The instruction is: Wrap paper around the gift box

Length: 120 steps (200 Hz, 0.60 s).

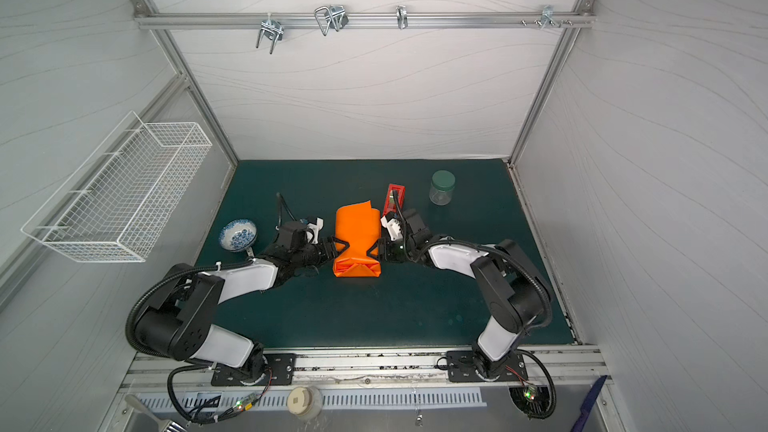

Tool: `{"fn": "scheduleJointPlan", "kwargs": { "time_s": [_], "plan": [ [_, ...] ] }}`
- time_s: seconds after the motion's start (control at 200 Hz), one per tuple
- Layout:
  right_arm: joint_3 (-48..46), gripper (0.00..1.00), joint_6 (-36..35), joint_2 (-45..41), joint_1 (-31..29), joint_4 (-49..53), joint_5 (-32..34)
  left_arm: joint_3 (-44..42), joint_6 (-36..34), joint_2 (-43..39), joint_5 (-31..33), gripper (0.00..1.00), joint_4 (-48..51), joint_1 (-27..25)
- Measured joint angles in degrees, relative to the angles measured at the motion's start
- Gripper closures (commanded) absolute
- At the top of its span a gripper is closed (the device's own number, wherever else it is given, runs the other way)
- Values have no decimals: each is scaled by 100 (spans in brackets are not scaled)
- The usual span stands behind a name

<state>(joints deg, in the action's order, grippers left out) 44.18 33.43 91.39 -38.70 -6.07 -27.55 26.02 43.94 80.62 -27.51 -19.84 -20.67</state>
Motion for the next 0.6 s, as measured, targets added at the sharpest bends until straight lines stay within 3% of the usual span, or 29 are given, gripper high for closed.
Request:
{"fn": "scheduleJointPlan", "kwargs": {
  "time_s": [0.135,0.255,0.42,0.6],
  "plan": [
    [-474,29,46,-575,-15,238,-20,-409,44,-863,94,21,595,-168],
    [-293,26,9,-621,219,396,-17,-245,-98,-1202,323,15,1128,15],
    [586,23,66,118,387,339,-90,702,-260,-485,299,14,1394,374],
    [1045,25,219,782,387,219,-262,1198,-254,251,63,15,1246,356]
  ]
}}
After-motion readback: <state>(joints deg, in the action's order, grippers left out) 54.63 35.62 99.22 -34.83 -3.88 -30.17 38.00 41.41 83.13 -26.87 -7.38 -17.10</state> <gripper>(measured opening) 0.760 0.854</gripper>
